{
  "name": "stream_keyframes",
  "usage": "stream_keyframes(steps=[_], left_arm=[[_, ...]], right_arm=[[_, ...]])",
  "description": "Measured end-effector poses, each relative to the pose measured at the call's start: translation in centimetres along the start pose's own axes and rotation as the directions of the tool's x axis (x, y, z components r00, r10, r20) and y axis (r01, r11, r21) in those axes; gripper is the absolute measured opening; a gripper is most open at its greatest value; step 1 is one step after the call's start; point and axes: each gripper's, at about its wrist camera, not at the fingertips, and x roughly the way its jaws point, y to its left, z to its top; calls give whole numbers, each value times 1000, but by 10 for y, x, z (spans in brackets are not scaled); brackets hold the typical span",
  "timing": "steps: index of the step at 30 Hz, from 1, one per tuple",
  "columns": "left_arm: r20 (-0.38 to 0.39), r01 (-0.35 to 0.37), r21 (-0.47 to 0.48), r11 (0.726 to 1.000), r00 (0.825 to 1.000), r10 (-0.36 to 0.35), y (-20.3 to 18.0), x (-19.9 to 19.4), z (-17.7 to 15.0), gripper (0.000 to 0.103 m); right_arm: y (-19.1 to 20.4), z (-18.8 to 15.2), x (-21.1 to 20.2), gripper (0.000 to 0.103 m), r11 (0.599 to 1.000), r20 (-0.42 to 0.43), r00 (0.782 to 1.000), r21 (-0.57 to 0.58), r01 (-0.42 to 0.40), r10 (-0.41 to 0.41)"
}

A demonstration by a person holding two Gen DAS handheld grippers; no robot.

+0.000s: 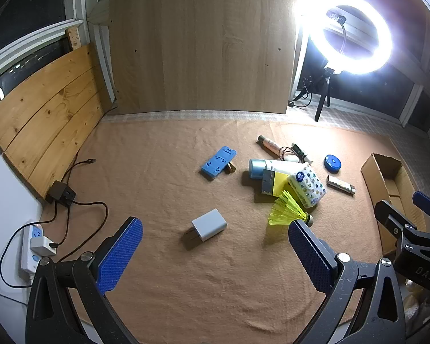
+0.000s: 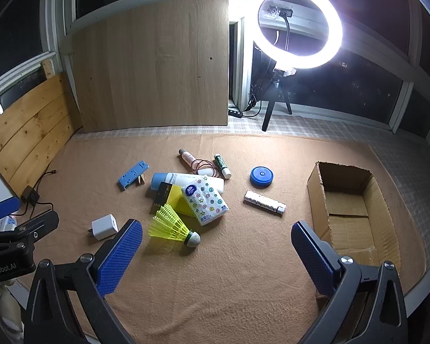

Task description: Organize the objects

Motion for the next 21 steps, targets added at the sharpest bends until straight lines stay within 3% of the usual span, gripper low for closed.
stream_keyframes(steps=[21], left_arm=[[-7,6,4,1000,1000,-6,-2,7,2,103]], right_arm=[[0,1,6,103,1000,-8,1000,1,-1,1]])
